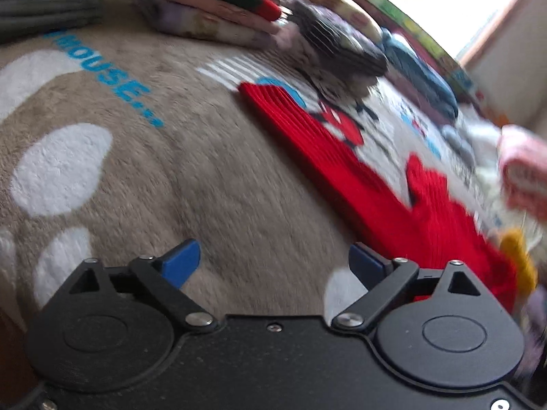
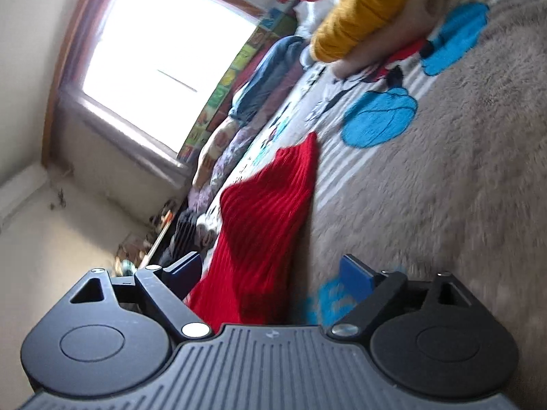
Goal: Fold clothes
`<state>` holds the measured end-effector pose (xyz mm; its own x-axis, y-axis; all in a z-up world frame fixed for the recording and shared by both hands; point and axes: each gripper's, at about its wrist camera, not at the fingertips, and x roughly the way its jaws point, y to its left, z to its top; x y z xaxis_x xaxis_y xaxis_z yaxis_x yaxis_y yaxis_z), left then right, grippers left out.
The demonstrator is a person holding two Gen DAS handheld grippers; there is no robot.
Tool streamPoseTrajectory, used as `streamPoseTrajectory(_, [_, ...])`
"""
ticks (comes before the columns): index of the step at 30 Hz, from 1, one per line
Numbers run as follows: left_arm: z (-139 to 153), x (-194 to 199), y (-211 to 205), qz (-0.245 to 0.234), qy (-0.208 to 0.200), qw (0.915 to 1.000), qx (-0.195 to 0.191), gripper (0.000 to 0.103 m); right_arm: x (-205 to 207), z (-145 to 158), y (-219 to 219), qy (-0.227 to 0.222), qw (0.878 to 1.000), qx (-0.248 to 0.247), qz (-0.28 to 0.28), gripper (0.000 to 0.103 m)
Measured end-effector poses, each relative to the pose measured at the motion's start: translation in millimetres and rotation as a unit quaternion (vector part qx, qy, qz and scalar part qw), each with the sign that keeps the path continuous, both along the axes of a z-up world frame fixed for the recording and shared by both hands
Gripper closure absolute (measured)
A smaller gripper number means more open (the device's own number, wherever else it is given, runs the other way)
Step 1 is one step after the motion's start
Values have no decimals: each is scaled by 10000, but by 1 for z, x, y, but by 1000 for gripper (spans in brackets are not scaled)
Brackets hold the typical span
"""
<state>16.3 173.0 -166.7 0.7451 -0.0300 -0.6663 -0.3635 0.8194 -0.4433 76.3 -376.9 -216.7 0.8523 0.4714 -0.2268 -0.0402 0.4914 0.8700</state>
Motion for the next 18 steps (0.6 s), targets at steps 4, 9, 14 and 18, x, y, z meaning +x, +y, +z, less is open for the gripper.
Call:
streamPoseTrajectory(4, [-2, -4, 2, 33, -36, 9999, -145, 8, 37, 2, -12, 185, 9993, 285, -142, 17])
streamPoseTrajectory(9, [-3, -7, 1, -75, -103, 9999, -103, 8, 92, 4, -15, 508, 9985, 59, -193, 27])
streamPoseTrajectory(14, [-4, -10, -1, -196, -169, 9997, -28, 8, 147, 8, -2, 693, 9963, -508, 73, 28])
streamPoseTrajectory(18, [-5, -9, -5, -375, -151, 9990, 214, 8, 181, 5, 2, 687, 9951, -667, 257, 28])
